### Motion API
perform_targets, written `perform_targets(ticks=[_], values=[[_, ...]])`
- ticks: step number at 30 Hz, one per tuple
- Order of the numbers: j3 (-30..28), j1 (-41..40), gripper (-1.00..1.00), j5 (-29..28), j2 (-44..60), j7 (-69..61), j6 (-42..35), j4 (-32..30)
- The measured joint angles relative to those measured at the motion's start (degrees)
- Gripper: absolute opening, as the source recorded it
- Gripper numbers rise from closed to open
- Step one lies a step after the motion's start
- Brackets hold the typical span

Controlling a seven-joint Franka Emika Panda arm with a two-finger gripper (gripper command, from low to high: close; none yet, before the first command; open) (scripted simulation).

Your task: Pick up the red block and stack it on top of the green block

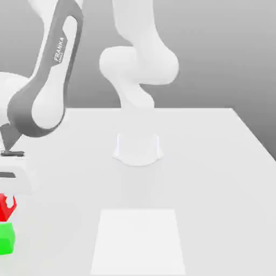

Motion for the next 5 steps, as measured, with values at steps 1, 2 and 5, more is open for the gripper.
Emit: perform_targets(ticks=[1,2,5], values=[[0.74,-0.67,-1.00,1.09,2.06,-0.81,1.76,0.20],[1.09,-0.99,1.00,1.65,3.09,-1.23,2.65,0.30],[1.09,-0.99,1.00,1.65,3.09,-1.23,2.65,0.30]])
